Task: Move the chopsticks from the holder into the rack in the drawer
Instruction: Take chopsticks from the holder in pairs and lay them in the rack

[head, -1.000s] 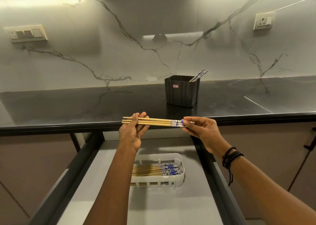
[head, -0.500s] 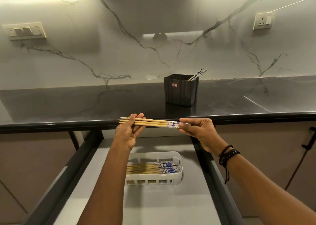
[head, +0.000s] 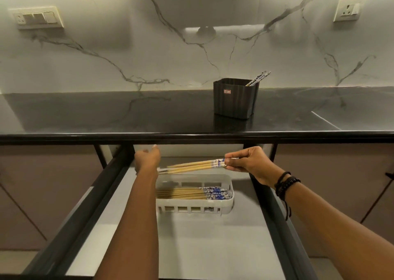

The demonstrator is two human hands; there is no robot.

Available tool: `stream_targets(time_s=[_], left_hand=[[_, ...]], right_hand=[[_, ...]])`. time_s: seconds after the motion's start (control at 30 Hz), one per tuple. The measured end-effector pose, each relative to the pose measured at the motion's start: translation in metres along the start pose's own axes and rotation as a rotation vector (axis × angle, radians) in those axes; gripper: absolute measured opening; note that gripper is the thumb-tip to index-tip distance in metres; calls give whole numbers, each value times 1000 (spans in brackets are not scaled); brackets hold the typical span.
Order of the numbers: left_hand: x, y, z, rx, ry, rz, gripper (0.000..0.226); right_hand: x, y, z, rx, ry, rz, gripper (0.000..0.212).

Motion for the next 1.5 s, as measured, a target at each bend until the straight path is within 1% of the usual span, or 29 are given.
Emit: stream_targets(time_s=[0.07, 0.1, 0.13, 0.2, 0.23, 0.3, 0.37, 0.43, 0.47, 0.53, 0.63, 0.8, 0.83, 0.9, 0.97, 1.0, 1.07, 1.13, 1.2, 1.23, 1.3, 1.37, 1.43, 1.5], left_hand=[[5, -13, -1, 111, -10, -86, 56], [6, -17, 0, 138, -29, -122, 58], [5, -20, 0, 150, -60, -149, 55], [3, -25, 2, 158, -90, -175, 34], [2, -28, 3, 171, -92, -182, 27], [1, -33, 3, 236, -109, -196, 29], [1, -38, 3, 278, -128, -219, 28], [0, -41, 5, 273, -147, -248, 30], [0, -41, 6, 275, -155, -260, 31], [1, -42, 7, 287, -165, -274, 31], [1, -42, 6, 271, -170, -283, 31], [-1, -40, 5, 292, -154, -260, 29], [-2, -40, 6, 316, -138, -233, 29], [-4, -35, 7, 442, -73, -126, 28], [-11, -24, 10, 557, 18, 19, 32], [-16, -16, 13, 595, 69, 115, 38], [-27, 4, 19, 636, 186, 392, 48], [-42, 23, 28, 591, 233, 730, 48], [-55, 36, 41, 512, 167, 974, 45], [-58, 41, 48, 501, 107, 1041, 45], [-60, 46, 61, 564, -28, 1074, 50], [-56, 47, 73, 762, -128, 1054, 54], [-55, 50, 81, 933, -151, 1035, 50], [-56, 63, 85, 944, -127, 1000, 40]], right_hand=[[3, 11, 9, -64, -16, 40, 14], [4, 17, 13, -80, -20, 62, 12], [6, 23, 17, -92, -20, 84, 11], [7, 35, 26, -102, -22, 120, 11], [8, 41, 29, -104, -24, 137, 12], [8, 50, 35, -147, -16, 151, 13], [8, 56, 38, -301, 39, 76, 17], [9, 56, 40, -569, 88, -84, 21], [9, 55, 41, -671, 85, -150, 21], [9, 52, 44, -800, 73, -225, 22], [9, 47, 43, -887, 77, -268, 23], [8, 42, 41, -936, 54, -310, 24], [8, 41, 40, -933, 62, -318, 25], [8, 37, 39, -922, 90, -328, 28], [8, 31, 38, -896, 133, -341, 29], [7, 27, 37, -870, 160, -356, 28], [6, 14, 33, -784, 224, -413, 24], [5, -3, 28, -677, 308, -478, 20], [9, -27, 19, -608, 426, -519, 19], [14, -40, 12, -576, 473, -521, 21], [27, -66, -4, -488, 530, -494, 25], [41, -90, -23, -424, 593, -458, 28], [56, -110, -39, -394, 656, -429, 32], [71, -124, -53, -360, 718, -399, 38]])
Point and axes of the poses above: each hand's wrist, its own x-axis towards the middle knuckle, its own z-axis out of the palm, y = z × x, the point moved 3 cm from there along x, towards the middle knuckle, and after that the axes turned 6 degrees about y, right-handed, at the moved point
